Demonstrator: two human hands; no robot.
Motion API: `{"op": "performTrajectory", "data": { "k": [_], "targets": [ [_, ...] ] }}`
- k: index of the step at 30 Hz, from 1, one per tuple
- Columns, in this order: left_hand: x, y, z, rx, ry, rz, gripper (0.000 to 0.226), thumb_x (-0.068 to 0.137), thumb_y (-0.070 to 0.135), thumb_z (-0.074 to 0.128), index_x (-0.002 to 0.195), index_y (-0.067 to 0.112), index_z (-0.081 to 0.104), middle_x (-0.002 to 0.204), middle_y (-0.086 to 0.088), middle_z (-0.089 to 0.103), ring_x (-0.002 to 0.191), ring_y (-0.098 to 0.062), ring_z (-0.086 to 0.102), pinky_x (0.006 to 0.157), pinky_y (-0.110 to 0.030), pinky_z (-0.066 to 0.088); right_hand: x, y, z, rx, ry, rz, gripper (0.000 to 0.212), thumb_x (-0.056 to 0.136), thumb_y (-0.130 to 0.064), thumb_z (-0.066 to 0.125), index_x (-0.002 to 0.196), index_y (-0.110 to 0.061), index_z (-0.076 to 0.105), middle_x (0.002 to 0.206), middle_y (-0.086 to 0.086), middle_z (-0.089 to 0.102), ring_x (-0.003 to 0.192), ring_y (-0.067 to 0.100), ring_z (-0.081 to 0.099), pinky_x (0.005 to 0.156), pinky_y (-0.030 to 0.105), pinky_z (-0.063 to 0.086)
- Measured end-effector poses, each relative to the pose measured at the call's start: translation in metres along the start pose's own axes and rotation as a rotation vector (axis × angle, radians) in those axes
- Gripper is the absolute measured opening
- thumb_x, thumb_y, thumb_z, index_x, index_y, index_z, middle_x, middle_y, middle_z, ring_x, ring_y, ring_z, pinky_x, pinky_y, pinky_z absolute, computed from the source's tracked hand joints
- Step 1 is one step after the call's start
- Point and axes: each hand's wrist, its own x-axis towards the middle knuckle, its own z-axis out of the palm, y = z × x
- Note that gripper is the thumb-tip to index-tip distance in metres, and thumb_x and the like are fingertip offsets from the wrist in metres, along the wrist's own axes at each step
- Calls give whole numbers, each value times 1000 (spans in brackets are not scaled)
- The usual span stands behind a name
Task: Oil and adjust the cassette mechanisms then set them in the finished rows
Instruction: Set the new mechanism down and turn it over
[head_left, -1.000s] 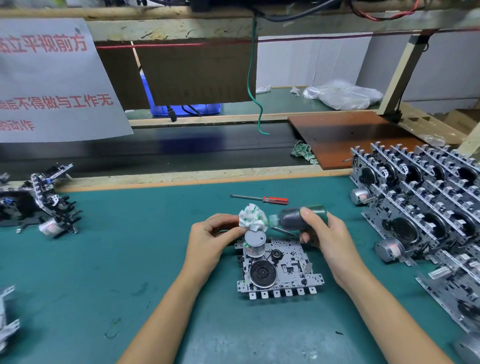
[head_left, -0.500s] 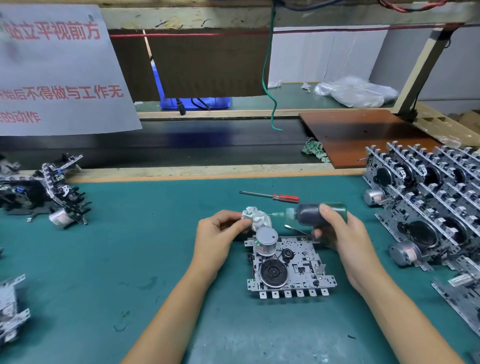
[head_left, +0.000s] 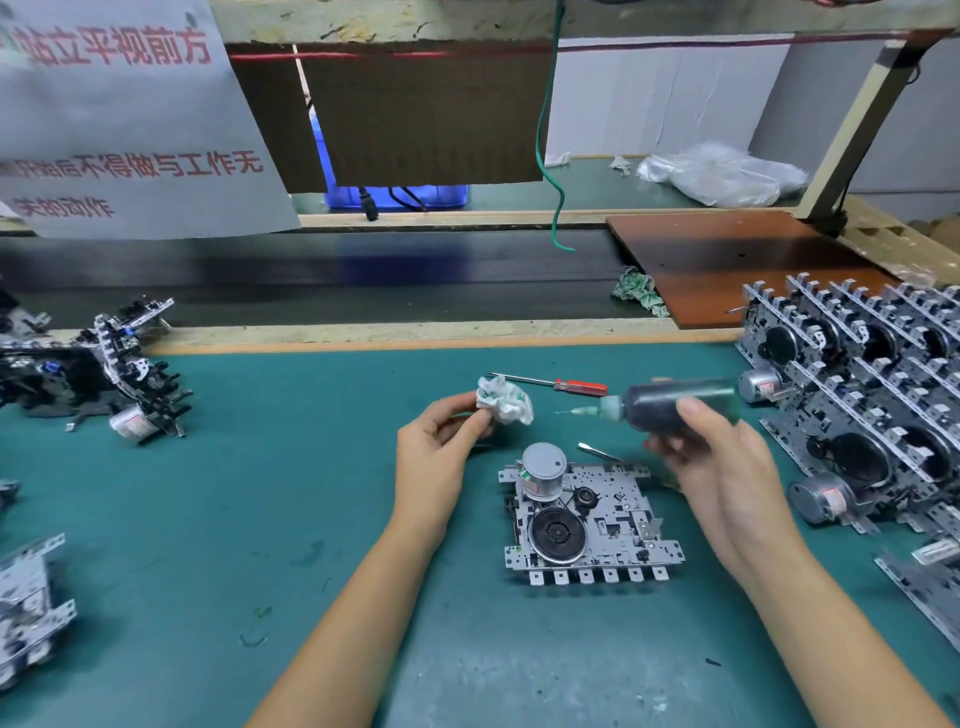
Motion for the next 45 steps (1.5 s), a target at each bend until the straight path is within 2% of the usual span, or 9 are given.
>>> {"op": "performTrajectory", "data": {
  "k": [3, 5, 10, 16, 19, 22, 26, 33, 45],
  "targets": [
    [-1, 1, 1, 32, -50, 27, 36, 86, -14, 55, 102, 16, 65, 96, -4, 69, 79, -5, 66, 77, -14, 50, -7, -9, 1, 181, 11, -60, 20, 78, -23, 56, 96, -15, 59, 87, -5, 72, 79, 5, 65, 72, 19, 54],
    [0, 2, 1, 26, -55, 29, 39, 86, -16, 51, 102, 18, 63, 95, -3, 66, 78, -3, 66, 75, -13, 50, -14, -13, 5, 221, 85, -98, 22, 77, -29, 57, 95, -16, 58, 82, -5, 71, 69, 5, 62, 63, 20, 54],
    [0, -1, 2, 41, -46, 37, 35, 89, -12, 49, 98, 19, 63, 91, -2, 64, 75, -4, 63, 72, -15, 51, -39, -14, 25, 144, 268, -127, 30, 74, -44, 57, 83, -15, 60, 65, -4, 63, 44, 6, 46, 43, 17, 45],
    [1, -3, 1, 65, -46, 41, 29, 91, -7, 50, 95, 18, 65, 86, 0, 65, 73, -3, 63, 68, -15, 50, -73, 3, 48, 29, 228, -253, 13, 71, -43, 72, 72, -30, 69, 58, -6, 61, 39, 7, 47, 36, 15, 36],
    [1, -3, 2, 65, -50, 34, 25, 91, -4, 53, 91, 18, 66, 82, 5, 67, 72, -3, 62, 68, -15, 50, -78, 20, 56, -101, 275, -200, 3, 71, -34, 70, 68, -33, 69, 57, -4, 63, 40, 9, 48, 36, 16, 37],
    [1, -2, 3, 73, -54, 31, 22, 91, -3, 54, 90, 16, 66, 82, 6, 67, 69, -1, 61, 66, -14, 49, -77, 31, 57, -208, 344, -189, 15, 74, -31, 68, 67, -18, 64, 55, -9, 64, 43, 1, 52, 42, 14, 42],
    [0, -2, 3, 75, -60, 28, 23, 91, -4, 55, 88, 16, 66, 80, 8, 67, 69, -2, 60, 66, -16, 50, -73, 32, 55, -277, 341, -187, 19, 77, -33, 57, 71, -15, 59, 55, -11, 63, 45, -2, 50, 45, 10, 41],
    [0, -1, 4, 75, -67, 31, 24, 90, -4, 55, 86, 16, 67, 75, 12, 68, 68, -1, 59, 65, -16, 50, -69, 38, 49, -325, 329, -148, 30, 77, -40, 58, 71, -11, 58, 53, -3, 58, 44, 7, 47, 44, 17, 39],
    [0, -3, 2, 113, -67, 43, 24, 90, -3, 55, 85, 17, 68, 75, 12, 70, 69, -2, 61, 65, -16, 50, -70, 38, 50, -363, 274, -191, 27, 78, -40, 60, 71, -14, 59, 54, -9, 58, 46, 3, 48, 47, 14, 39]
  ]
}}
